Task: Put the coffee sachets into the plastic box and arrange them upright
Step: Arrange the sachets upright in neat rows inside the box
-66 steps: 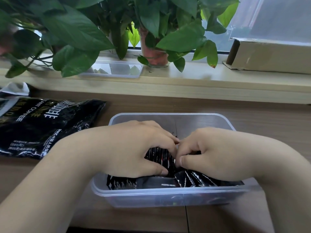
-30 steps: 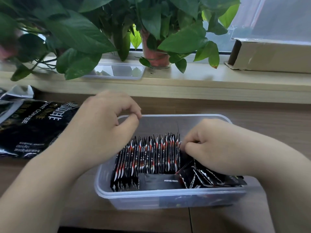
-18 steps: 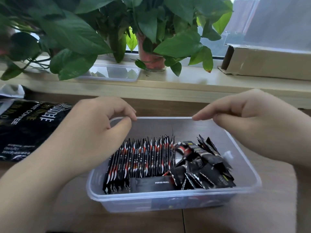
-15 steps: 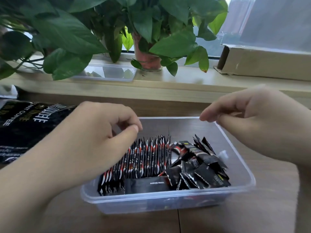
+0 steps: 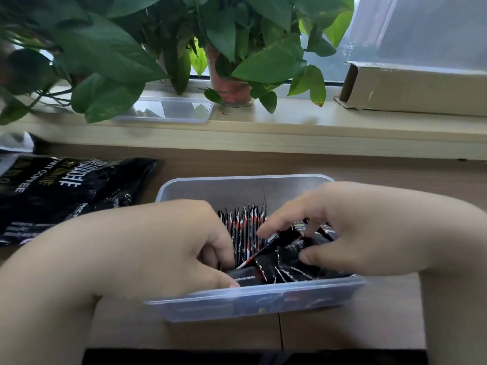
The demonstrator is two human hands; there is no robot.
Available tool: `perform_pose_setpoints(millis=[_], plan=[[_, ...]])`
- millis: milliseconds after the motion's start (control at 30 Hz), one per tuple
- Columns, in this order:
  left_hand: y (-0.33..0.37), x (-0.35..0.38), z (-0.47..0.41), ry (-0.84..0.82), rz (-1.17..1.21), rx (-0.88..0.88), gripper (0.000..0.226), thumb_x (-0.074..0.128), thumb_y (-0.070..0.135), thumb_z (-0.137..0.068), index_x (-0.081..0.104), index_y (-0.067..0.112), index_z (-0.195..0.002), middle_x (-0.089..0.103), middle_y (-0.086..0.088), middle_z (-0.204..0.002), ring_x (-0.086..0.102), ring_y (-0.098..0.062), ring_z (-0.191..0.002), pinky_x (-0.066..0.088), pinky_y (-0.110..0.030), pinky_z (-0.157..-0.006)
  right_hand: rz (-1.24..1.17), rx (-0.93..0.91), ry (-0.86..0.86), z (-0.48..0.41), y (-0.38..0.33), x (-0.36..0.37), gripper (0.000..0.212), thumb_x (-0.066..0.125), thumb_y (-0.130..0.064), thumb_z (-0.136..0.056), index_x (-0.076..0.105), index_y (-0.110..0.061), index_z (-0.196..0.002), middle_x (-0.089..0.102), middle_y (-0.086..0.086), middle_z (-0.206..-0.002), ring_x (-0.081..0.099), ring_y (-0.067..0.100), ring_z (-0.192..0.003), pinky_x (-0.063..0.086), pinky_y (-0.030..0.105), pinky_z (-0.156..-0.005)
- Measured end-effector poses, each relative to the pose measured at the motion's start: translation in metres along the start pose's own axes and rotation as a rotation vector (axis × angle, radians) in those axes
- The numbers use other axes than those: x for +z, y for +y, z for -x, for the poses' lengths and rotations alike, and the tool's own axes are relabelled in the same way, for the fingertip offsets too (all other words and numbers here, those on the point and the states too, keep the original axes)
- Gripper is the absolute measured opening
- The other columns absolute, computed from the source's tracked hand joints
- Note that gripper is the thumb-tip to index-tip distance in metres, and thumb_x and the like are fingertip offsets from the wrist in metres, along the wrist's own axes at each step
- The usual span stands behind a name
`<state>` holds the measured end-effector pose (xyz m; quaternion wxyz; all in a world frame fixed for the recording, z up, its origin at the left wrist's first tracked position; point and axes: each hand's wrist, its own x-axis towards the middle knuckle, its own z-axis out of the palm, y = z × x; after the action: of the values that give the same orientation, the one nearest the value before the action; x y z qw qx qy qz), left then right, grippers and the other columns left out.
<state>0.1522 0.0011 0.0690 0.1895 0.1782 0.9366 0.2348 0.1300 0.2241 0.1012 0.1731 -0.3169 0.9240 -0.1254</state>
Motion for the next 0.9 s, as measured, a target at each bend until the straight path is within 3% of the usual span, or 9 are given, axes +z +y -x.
perform_pose_setpoints(millis=[133,233,333,433,533,600,700,833,900], plan=[[-0.004,-0.005,-0.001,-0.01,-0.066,0.049,0.021,0.073,0.053,-0.08,0.068,0.033,-0.079,0.06,0.021,-0.057,0.051,0.001,-0.049,0.039,-0.01,-0.05,-0.009,0.003,0.024,-0.009,0.006,0.006,0.044,0.066,-0.016,-0.086,0.067,-0.046,-0.118,0.065,-0.038,-0.098,0.05,-0.028,-0.079,0.034,-0.005,-0.069],[-0.001,-0.007,-0.002,0.089,-0.042,0.082,0.015,0.071,0.046,-0.084,0.068,0.032,-0.077,0.063,0.016,-0.059,0.049,-0.002,-0.046,0.038,-0.012,-0.049,-0.057,0.021,0.042,-0.012,0.008,0.009,0.034,0.069,-0.016,-0.085,0.073,-0.042,-0.107,0.071,-0.027,-0.093,0.057,-0.021,-0.068,0.038,-0.002,-0.06],[-0.002,-0.007,-0.002,0.242,0.013,0.118,0.008,0.072,0.038,-0.081,0.07,0.032,-0.076,0.066,0.009,-0.06,0.046,-0.004,-0.044,0.036,-0.015,-0.047,-0.079,0.025,0.034,-0.011,0.009,0.006,0.03,0.068,-0.015,-0.087,0.075,-0.04,-0.103,0.071,-0.028,-0.081,0.059,-0.017,-0.063,0.039,0.0,-0.057],[-0.003,-0.008,-0.004,0.332,0.08,0.148,0.006,0.074,0.026,-0.079,0.071,0.024,-0.073,0.067,-0.001,-0.059,0.047,-0.008,-0.044,0.04,-0.02,-0.046,-0.097,-0.003,0.004,-0.004,0.012,-0.001,0.045,0.061,-0.008,-0.088,0.07,-0.045,-0.111,0.071,-0.031,-0.092,0.068,-0.003,-0.077,0.053,0.016,-0.078],[-0.002,-0.009,-0.004,0.397,0.166,0.146,0.008,0.07,0.029,-0.072,0.073,0.021,-0.074,0.071,-0.006,-0.062,0.055,-0.023,-0.046,0.045,-0.028,-0.046,-0.162,-0.038,-0.031,0.003,0.015,-0.005,0.058,0.056,0.0,-0.087,0.065,-0.046,-0.121,0.07,-0.027,-0.111,0.071,0.009,-0.099,0.053,0.037,-0.096],[0.001,-0.009,-0.004,0.477,0.238,0.144,0.013,0.066,0.031,-0.067,0.074,0.023,-0.072,0.076,-0.009,-0.073,0.066,-0.038,-0.064,0.058,-0.044,-0.058,-0.186,-0.068,-0.041,0.004,0.015,-0.005,0.061,0.06,0.001,-0.086,0.061,-0.043,-0.128,0.068,-0.026,-0.119,0.066,0.004,-0.111,0.048,0.036,-0.104],[0.005,-0.009,-0.005,0.596,0.352,0.105,0.008,0.071,0.025,-0.066,0.072,0.017,-0.066,0.078,-0.01,-0.075,0.07,-0.045,-0.077,0.058,-0.062,-0.074,-0.156,-0.061,-0.023,0.001,0.017,-0.003,0.063,0.07,-0.006,-0.082,0.056,-0.042,-0.132,0.065,-0.027,-0.123,0.058,-0.003,-0.119,0.042,0.033,-0.11],[0.007,-0.007,-0.008,0.67,0.487,0.021,0.011,0.076,0.005,-0.076,0.069,0.008,-0.068,0.077,-0.007,-0.065,0.077,-0.031,-0.07,0.059,-0.059,-0.083,-0.145,-0.016,-0.006,0.0,0.022,-0.001,0.068,0.073,-0.011,-0.081,0.05,-0.044,-0.136,0.063,-0.026,-0.125,0.054,-0.01,-0.121,0.041,0.031,-0.111],[0.006,-0.006,-0.01,0.688,0.516,-0.004,0.011,0.077,0.006,-0.076,0.071,0.012,-0.069,0.077,-0.006,-0.065,0.078,-0.027,-0.071,0.061,-0.052,-0.084,-0.181,0.006,0.038,0.0,0.024,-0.001,0.073,0.075,-0.012,-0.082,0.045,-0.043,-0.141,0.061,-0.026,-0.127,0.052,-0.013,-0.122,0.039,0.027,-0.113]])
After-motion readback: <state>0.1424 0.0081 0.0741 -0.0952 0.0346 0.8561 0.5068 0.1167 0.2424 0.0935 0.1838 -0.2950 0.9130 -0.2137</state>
